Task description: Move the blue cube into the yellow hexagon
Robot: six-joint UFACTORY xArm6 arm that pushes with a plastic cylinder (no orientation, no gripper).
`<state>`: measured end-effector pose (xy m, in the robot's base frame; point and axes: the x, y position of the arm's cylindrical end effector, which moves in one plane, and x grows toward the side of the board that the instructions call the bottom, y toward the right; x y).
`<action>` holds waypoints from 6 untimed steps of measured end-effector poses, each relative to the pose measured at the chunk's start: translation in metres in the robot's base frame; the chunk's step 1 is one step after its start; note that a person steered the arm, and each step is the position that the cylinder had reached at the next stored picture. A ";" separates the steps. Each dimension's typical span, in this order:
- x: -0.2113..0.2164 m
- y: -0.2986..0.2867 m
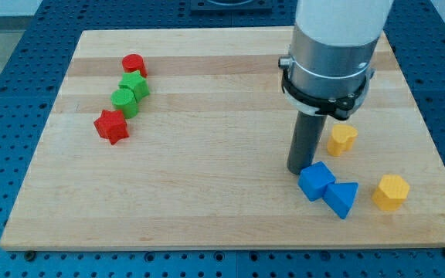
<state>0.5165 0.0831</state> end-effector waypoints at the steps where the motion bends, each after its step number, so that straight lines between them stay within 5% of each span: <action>1: -0.003 -0.037; 2: 0.027 -0.037; 6: 0.029 0.060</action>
